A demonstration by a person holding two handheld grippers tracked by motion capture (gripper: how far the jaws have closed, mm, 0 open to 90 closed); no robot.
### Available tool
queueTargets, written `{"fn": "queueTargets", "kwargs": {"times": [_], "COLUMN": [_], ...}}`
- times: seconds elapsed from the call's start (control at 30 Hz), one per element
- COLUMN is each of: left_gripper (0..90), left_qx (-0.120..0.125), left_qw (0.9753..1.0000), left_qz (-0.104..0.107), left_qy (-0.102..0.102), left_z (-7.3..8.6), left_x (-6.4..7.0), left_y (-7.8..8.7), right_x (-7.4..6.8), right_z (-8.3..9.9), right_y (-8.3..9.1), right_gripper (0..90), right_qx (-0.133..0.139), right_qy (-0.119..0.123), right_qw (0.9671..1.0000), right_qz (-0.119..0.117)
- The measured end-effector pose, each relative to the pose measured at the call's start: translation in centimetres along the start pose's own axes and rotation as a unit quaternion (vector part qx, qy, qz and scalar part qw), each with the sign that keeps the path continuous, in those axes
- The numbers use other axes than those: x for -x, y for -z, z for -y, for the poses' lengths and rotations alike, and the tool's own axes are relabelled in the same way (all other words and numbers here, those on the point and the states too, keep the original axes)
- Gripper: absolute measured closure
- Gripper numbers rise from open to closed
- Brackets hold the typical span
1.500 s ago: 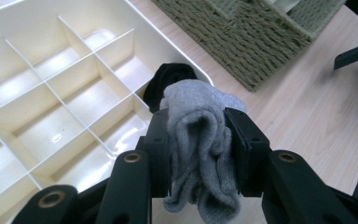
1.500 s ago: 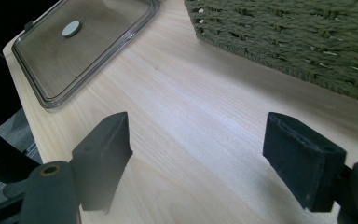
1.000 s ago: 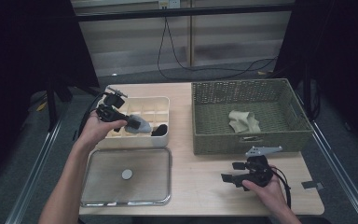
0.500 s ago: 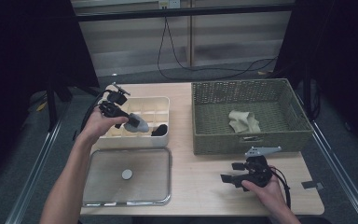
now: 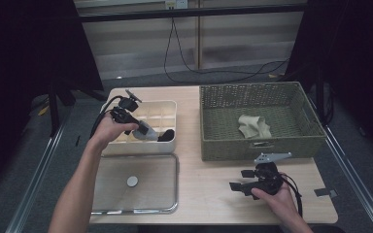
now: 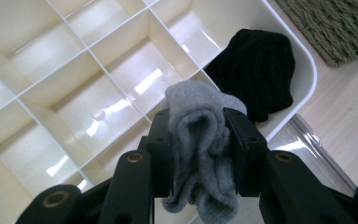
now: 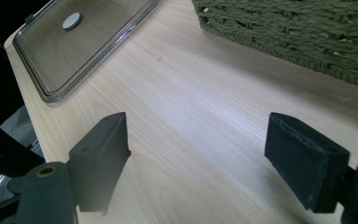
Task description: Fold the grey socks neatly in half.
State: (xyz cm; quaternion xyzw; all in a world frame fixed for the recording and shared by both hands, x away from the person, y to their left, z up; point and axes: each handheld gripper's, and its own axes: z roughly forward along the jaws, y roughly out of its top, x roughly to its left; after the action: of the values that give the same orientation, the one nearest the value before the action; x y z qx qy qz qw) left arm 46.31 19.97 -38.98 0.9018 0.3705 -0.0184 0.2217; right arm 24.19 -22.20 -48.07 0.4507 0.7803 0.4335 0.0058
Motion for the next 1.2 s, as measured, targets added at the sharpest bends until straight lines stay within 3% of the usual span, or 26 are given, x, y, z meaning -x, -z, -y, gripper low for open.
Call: {"fn": "queueTargets", "kwargs": {"times": [0.33, 0.5, 0.67, 1.2], "left_gripper": [65.9, 66.0, 66.0, 66.4], "left_qx": [-0.02, -0.022, -0.028, -0.058], "left_qw": [0.9997, 0.9997, 0.9996, 0.9982], "left_qz": [-0.01, -0.005, -0.002, -0.011], "left_qy": [-0.01, -0.003, -0.009, -0.007], "left_z": [-0.3, -0.3, -0.5, -1.0], "left_x": [0.3, 0.3, 0.6, 0.7], "left_y": [-1.3, -1.6, -1.9, -3.9], "right_x": [0.0, 0.0, 0.0, -0.1], "right_z": [0.0, 0.0, 0.0, 0.0], "right_y": [0.0, 0.0, 0.0, 0.0], "right_gripper": [21.5, 21.4, 21.3, 21.2], "right_qx": [0.001, 0.001, 0.0, -0.003], "right_qy": [0.001, 0.002, 0.0, 0.004], "right_qw": [1.0, 1.0, 1.0, 1.0], "right_qz": [-0.001, -0.001, -0.001, -0.002]}}
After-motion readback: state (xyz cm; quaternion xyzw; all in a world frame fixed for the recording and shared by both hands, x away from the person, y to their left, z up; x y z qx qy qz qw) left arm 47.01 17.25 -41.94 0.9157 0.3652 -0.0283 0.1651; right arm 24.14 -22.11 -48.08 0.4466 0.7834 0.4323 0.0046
